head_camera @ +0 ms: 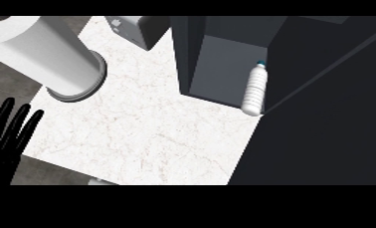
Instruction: Pick up the bottled water, place it into the cabinet and close the cabinet
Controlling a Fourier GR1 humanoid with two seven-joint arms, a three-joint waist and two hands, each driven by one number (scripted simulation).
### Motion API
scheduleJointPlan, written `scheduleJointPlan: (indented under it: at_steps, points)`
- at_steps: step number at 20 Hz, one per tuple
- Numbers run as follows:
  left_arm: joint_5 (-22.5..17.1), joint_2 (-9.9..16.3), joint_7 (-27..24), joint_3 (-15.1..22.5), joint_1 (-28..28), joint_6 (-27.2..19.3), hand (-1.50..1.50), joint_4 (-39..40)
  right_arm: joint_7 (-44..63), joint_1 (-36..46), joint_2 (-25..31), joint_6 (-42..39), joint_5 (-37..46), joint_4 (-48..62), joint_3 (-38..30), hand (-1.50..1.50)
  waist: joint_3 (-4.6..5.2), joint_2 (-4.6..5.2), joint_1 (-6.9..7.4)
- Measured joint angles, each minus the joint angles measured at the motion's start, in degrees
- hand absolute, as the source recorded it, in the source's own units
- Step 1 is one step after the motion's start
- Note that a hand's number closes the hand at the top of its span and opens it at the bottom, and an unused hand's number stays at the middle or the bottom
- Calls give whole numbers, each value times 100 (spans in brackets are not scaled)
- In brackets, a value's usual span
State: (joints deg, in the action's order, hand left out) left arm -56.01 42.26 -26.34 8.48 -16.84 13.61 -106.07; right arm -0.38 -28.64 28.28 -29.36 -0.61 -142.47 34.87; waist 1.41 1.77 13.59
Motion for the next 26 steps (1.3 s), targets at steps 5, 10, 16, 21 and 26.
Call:
scheduleJointPlan:
  at_steps: [5, 10, 16, 21, 26]
  points:
    - [-47, 64, 23, -72, 6, 73, -150, 48, 145, 354, 73, -140, -25, 10, 1, 150, 13, -7, 16]
    - [-108, 108, 33, -161, 27, 118, -150, 113, 247, 620, 173, -264, -48, 10, -36, 150, 30, -9, 6]
    - [-169, 162, 68, -213, 35, 199, -150, 172, 347, 824, 158, -324, -70, 31, -54, 150, 41, 17, -7]
    - [-203, 176, 53, -269, 71, 244, -150, 186, 381, 811, 81, -333, -122, 57, -53, 150, 44, 82, 29]
    - [-216, 200, 55, -282, 130, 329, -150, 180, 359, 785, 5, -361, -327, 144, -67, 150, 33, 199, 181]
